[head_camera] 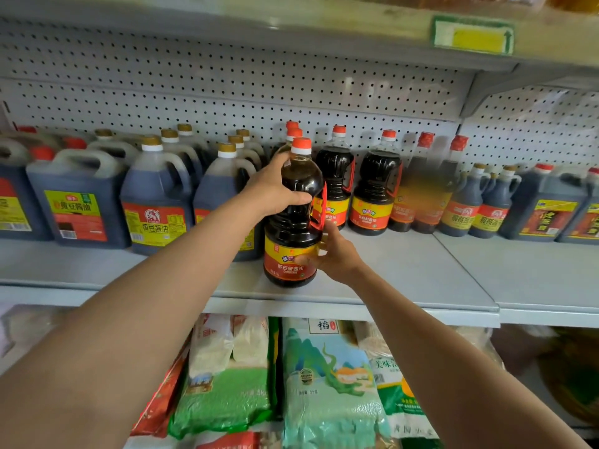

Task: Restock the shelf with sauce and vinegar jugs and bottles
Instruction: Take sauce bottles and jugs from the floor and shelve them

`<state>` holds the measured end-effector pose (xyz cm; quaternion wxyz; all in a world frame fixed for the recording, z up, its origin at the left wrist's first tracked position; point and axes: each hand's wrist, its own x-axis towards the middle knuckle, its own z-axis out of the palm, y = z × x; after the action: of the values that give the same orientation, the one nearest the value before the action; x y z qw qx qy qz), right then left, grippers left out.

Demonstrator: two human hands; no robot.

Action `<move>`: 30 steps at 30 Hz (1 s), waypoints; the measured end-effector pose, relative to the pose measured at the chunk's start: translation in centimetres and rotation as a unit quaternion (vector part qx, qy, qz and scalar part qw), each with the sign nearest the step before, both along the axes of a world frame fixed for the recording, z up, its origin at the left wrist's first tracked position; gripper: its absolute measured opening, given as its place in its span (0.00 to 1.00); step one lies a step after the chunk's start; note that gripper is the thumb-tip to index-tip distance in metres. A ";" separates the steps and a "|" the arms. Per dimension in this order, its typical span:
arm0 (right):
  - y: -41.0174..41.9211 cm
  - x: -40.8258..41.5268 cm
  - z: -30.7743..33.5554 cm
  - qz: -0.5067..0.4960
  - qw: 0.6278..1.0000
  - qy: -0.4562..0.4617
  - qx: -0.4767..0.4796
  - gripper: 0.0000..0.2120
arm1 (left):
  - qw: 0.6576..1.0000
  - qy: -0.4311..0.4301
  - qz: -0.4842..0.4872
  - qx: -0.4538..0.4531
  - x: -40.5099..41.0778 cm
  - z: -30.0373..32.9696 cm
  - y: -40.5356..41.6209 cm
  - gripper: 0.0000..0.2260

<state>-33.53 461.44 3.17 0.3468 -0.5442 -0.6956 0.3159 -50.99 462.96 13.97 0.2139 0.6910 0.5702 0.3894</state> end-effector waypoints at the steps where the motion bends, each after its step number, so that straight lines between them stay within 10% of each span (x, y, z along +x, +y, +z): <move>1: -0.4 -0.1 0.0 -0.017 1.000 -0.006 -0.001 0.43 | 1.000 -0.004 0.023 0.008 0.2 -0.4 -0.4 0.41; 11: -7.9 1.8 -0.7 -0.139 0.982 -0.124 0.011 0.41 | 0.991 -0.017 0.131 -0.005 -2.8 -7.7 -7.4 0.33; 30: -33.6 -5.9 -15.9 -0.116 0.933 -0.322 -0.109 0.34 | 0.964 0.145 -0.004 -0.224 -12.1 -27.8 -33.1 0.31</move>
<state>-39.41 427.83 -12.72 0.0771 -0.7282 -0.6631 0.1551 -63.10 429.81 -13.81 0.2799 0.6770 0.6647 0.1465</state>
